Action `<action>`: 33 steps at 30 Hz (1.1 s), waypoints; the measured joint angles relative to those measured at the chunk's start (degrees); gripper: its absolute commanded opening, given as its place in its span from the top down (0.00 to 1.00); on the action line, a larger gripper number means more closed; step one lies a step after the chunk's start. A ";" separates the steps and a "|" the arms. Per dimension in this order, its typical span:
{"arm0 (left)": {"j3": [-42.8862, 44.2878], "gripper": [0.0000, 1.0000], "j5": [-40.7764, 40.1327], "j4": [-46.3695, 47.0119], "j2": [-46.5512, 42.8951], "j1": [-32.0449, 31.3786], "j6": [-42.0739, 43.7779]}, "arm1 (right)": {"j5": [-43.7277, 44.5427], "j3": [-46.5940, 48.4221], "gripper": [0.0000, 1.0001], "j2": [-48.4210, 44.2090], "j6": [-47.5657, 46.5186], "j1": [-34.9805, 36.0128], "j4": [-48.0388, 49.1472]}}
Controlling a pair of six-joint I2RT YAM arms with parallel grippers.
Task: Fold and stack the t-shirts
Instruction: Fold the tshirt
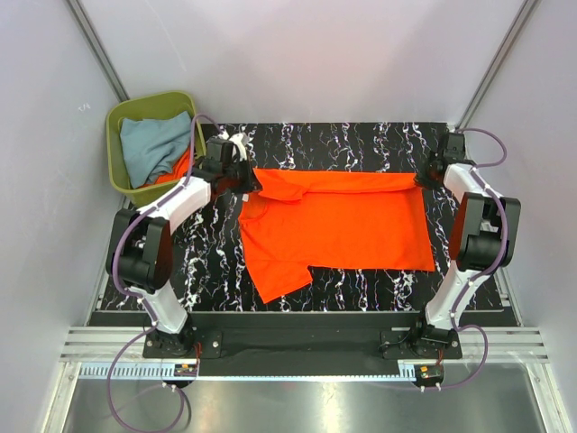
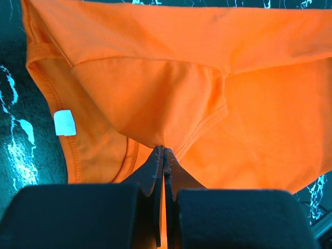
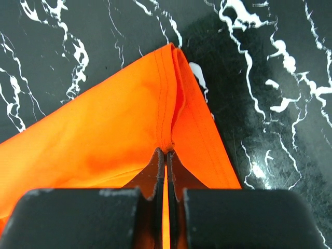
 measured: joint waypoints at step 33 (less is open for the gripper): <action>-5.16 1.00 1.20 0.31 -0.96 -0.50 -1.51 | -0.04 1.64 1.00 4.07 -0.37 -1.18 -1.09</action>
